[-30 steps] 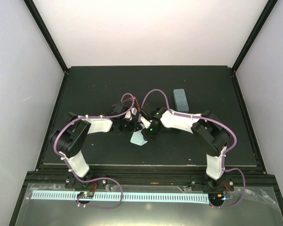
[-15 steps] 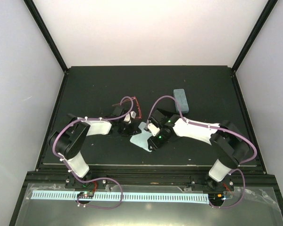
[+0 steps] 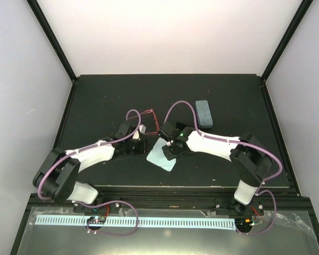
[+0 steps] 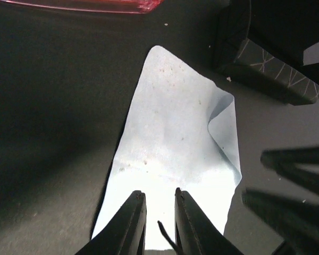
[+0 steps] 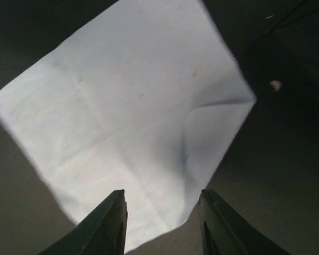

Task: Organize the sunglasses
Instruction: Adjust the glasses cleaning cloth at the center of the board, then move the glasses cleaning cloth to the center of the board, then fold the glasses cleaning cloth at the center of the board.

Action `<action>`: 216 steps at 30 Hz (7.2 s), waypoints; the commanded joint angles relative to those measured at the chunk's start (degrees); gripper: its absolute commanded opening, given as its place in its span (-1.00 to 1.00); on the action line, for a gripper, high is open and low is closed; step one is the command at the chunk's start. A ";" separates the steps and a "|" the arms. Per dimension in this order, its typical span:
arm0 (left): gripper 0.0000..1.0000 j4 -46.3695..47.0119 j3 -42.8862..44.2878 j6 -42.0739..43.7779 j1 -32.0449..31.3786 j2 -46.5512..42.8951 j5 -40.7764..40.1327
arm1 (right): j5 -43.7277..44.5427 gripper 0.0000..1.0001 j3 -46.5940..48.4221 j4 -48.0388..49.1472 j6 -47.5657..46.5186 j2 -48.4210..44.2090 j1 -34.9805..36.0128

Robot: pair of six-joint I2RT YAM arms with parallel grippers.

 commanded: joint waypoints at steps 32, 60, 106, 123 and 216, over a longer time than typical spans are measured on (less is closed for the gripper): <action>-0.66 -8.20 -8.21 -2.64 1.72 -23.74 -15.27 | 5.59 -0.17 2.70 0.00 6.96 2.32 7.23; -0.58 -11.99 -5.08 -1.38 9.15 -30.41 -13.17 | 2.08 -0.98 -1.91 -1.59 -0.08 8.25 9.94; -0.21 -4.85 12.41 8.57 -5.12 15.21 2.23 | 12.59 -0.31 -14.64 9.69 14.18 -4.14 -4.40; -0.48 -7.14 14.59 8.35 -8.10 19.68 -0.99 | 8.99 -0.47 -17.83 13.62 14.08 -2.11 -5.52; -0.97 2.45 0.38 10.84 -9.79 7.57 9.88 | -6.65 -0.98 -30.27 17.54 11.83 -20.10 -5.51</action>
